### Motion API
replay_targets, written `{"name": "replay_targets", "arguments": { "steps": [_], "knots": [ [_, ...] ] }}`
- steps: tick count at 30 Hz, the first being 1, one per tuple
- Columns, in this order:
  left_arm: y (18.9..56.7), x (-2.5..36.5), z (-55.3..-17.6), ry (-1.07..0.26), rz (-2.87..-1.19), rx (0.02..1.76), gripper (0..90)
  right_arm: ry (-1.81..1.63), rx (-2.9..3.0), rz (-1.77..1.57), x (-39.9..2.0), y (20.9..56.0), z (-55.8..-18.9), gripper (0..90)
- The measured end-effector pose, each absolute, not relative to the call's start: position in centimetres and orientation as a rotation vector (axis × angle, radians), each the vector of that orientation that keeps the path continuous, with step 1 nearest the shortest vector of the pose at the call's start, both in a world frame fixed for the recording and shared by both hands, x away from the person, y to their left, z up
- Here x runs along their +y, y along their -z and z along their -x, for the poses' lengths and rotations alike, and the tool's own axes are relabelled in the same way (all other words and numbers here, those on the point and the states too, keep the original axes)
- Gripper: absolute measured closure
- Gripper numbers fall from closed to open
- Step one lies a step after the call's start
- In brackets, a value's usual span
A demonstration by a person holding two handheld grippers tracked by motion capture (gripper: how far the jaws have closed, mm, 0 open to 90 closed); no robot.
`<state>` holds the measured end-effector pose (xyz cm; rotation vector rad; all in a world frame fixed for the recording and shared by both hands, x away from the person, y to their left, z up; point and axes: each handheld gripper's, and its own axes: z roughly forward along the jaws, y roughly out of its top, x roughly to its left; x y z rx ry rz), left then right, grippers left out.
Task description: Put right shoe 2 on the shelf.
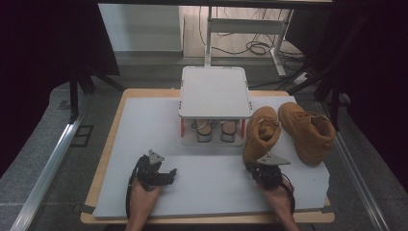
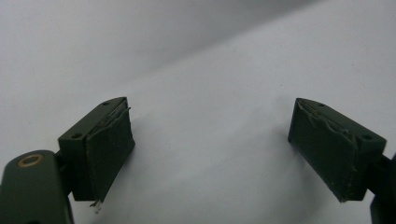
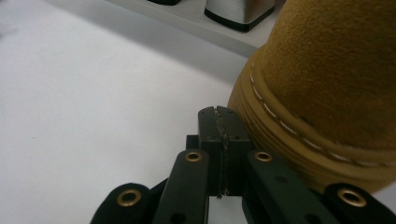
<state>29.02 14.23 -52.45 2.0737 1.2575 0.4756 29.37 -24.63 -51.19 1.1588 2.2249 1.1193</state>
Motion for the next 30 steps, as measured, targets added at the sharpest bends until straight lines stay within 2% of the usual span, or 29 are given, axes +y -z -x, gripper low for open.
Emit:
{"name": "replay_targets", "arguments": {
  "steps": [14,30],
  "knots": [
    [52.4,14.2,-29.0,-0.476,-2.074,1.257,13.7,-1.089,2.221,-1.138,-24.7,51.1,-29.3,90.0],
    [52.4,14.2,-29.0,-0.476,-2.074,1.257,13.7,-1.072,2.200,-1.170,-27.6,51.0,-28.2,90.0]
  ]
}}
